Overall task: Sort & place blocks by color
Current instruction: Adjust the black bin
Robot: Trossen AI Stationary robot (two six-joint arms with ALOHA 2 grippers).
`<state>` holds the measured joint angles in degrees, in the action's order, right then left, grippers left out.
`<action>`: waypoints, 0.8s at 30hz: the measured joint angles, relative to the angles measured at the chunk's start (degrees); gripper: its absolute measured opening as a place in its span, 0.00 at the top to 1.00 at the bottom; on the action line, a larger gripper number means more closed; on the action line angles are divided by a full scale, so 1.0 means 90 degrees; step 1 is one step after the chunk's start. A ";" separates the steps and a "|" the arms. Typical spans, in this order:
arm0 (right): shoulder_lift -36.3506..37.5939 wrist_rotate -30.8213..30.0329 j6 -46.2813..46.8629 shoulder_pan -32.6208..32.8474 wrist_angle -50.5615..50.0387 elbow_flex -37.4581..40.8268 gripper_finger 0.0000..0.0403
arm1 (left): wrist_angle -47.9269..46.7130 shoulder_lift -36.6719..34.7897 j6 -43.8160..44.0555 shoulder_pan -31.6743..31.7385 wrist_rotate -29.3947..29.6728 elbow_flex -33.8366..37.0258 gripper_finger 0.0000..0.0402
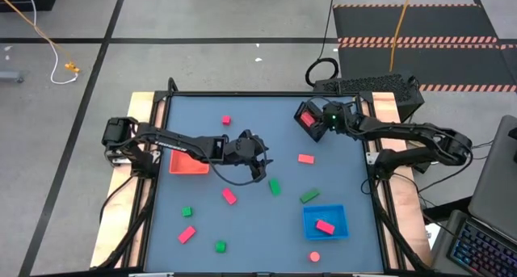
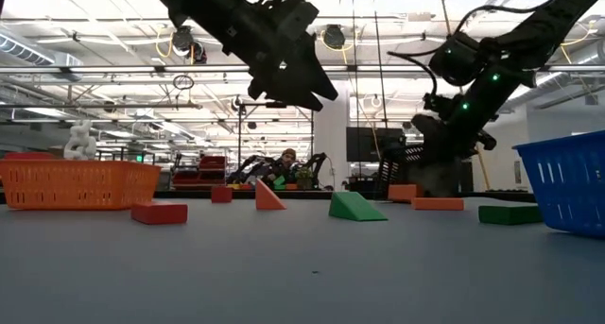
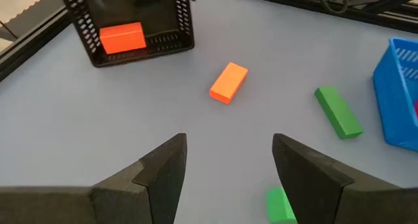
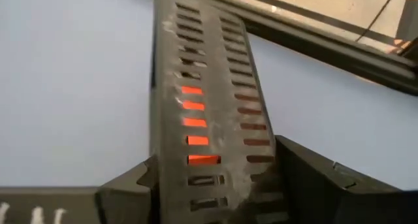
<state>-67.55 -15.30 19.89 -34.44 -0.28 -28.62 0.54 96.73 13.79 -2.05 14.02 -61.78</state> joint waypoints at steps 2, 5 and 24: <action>0.0156 0.0198 0.0027 0.0000 0.0089 0.0000 0.47 | 0.0000 0.0000 -0.0003 -0.0025 0.0000 0.0000 0.43; 0.0406 0.0256 0.0061 0.0002 0.0160 0.0000 0.47 | 0.0002 0.0000 -0.0009 -0.0036 0.0000 -0.0002 0.43; 0.0667 0.1344 0.0722 -0.0289 0.0647 0.1077 0.47 | 0.0019 0.0002 -0.0004 -0.0040 0.0000 -0.0002 0.43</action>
<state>-61.54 -3.21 26.39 -37.04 5.55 -18.92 0.70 96.75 13.76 -2.42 14.02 -61.80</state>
